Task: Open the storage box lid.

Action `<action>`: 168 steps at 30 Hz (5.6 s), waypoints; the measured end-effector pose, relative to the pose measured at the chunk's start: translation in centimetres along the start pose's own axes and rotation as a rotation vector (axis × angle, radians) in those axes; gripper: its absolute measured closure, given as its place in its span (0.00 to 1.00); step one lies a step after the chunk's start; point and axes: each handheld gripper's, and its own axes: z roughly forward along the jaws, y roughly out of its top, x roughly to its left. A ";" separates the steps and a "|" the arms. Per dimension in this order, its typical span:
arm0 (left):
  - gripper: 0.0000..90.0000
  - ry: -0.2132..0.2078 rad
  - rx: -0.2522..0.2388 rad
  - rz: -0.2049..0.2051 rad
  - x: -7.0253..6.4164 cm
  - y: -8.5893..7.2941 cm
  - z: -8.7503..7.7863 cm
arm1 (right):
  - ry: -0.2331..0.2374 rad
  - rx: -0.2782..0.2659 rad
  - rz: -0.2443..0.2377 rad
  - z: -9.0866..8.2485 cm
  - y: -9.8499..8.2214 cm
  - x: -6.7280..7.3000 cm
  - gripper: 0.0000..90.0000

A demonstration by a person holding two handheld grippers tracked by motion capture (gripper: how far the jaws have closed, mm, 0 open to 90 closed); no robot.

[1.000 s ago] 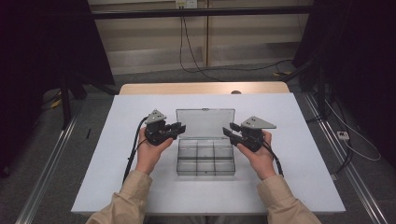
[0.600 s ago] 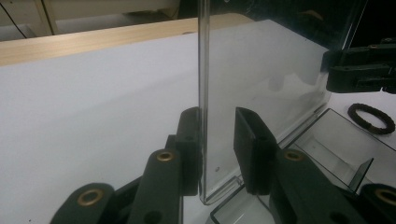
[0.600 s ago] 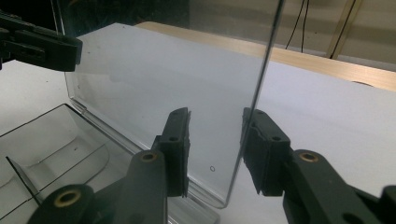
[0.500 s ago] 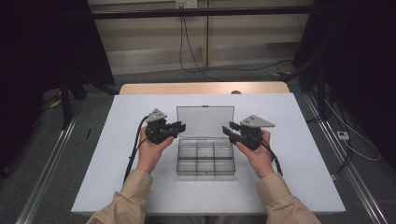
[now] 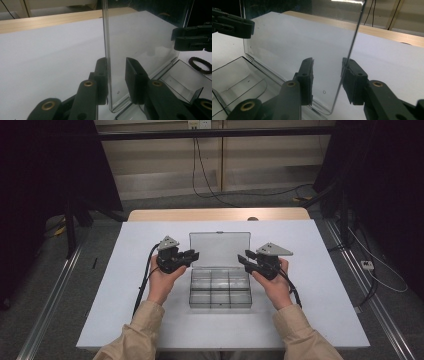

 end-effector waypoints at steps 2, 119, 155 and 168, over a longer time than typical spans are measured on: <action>0.80 -0.001 0.003 -0.002 0.1 0.0 0.1 | -0.001 0.000 -0.001 0.1 0.0 0.0 0.69; 0.37 0.082 0.115 -0.123 0.2 -0.7 4.4 | -0.033 0.110 0.159 3.6 -0.8 -0.2 0.30; 0.16 0.069 0.168 -0.150 -0.1 -1.0 5.5 | -0.004 0.147 0.218 4.4 -1.3 -0.1 0.16; 0.14 0.066 0.171 -0.172 0.3 -0.9 6.0 | 0.002 0.170 0.236 5.1 -1.2 -0.2 0.09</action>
